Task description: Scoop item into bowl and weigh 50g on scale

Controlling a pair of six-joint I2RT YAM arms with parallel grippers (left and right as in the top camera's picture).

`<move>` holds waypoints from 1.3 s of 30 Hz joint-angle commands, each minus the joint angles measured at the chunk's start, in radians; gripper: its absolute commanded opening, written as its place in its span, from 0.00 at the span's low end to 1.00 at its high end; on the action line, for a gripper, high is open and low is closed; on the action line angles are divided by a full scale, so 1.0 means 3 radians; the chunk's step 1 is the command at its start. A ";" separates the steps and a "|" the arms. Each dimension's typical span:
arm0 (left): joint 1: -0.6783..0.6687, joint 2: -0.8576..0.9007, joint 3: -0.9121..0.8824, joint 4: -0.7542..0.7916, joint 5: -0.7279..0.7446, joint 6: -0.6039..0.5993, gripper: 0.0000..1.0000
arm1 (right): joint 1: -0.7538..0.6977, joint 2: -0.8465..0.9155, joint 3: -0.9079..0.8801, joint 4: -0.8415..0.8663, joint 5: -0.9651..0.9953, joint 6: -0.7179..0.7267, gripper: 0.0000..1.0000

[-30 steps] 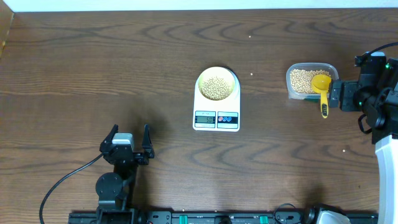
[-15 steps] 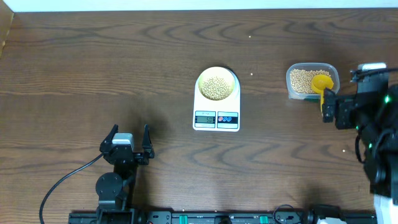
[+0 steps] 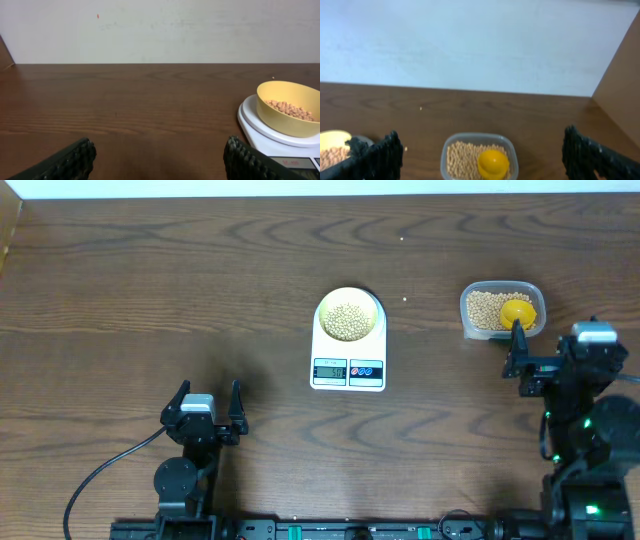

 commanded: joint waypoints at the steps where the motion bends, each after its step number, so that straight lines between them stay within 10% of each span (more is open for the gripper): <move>1: 0.0017 -0.0020 -0.0052 -0.0126 0.0033 0.0045 0.84 | 0.0032 -0.0178 -0.0323 0.0337 0.0003 0.0273 0.99; 20: 0.0017 -0.0020 -0.0052 -0.0126 0.0033 0.0045 0.84 | 0.0045 -0.1057 -0.1884 0.1865 0.0004 0.0713 0.99; 39: 0.0017 -0.0020 -0.0052 -0.0126 0.0033 0.0045 0.84 | 0.0043 -0.1644 -0.1911 0.0697 0.0069 0.0732 0.99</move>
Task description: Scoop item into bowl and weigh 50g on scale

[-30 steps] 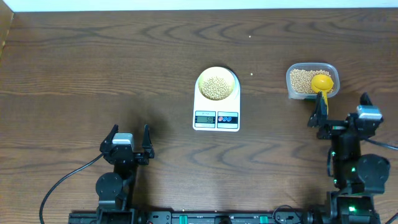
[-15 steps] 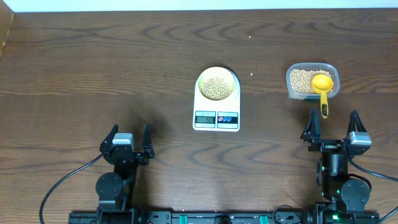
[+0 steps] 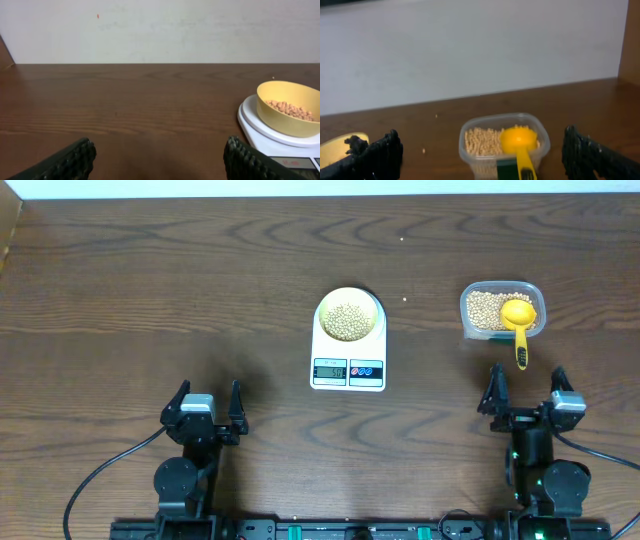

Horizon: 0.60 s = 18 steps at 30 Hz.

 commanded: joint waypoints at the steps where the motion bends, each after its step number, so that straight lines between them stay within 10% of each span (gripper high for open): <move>1: 0.0017 -0.0020 -0.0052 -0.0123 0.0033 0.0046 0.84 | 0.0025 -0.0223 -0.0005 -0.0266 0.0061 0.0041 0.99; 18: 0.0017 -0.0020 -0.0052 -0.0123 0.0033 0.0046 0.84 | -0.0051 -0.0404 -0.0005 -0.0824 0.0042 -0.0421 0.99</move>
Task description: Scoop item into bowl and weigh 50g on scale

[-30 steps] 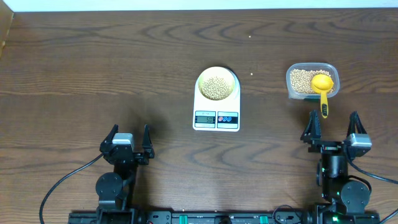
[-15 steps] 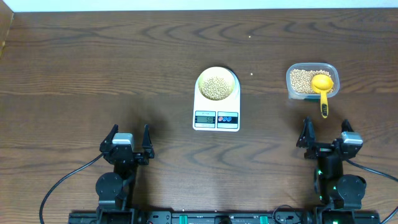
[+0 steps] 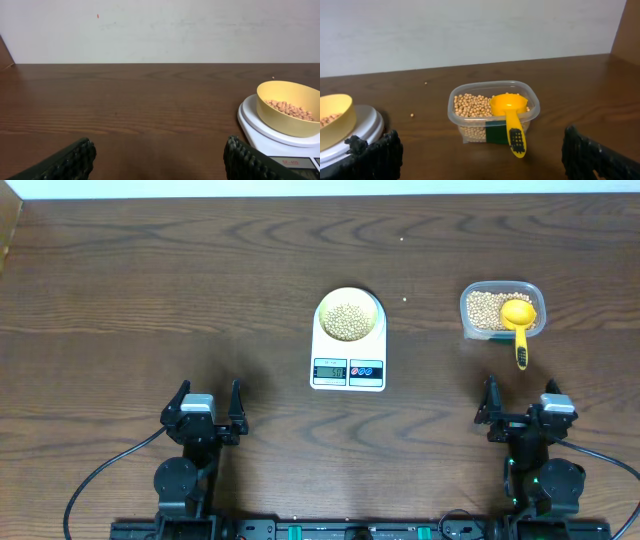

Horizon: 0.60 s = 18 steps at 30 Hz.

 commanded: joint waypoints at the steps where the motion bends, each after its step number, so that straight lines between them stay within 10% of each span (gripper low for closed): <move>1: 0.0017 -0.0020 -0.0055 -0.0122 0.0033 0.0046 0.84 | -0.0025 -0.0022 -0.0005 -0.0019 0.0023 -0.0170 0.99; 18: 0.0017 -0.0020 -0.0055 -0.0122 0.0033 0.0046 0.84 | -0.0058 -0.0018 -0.0006 -0.0032 -0.0075 -0.0305 0.99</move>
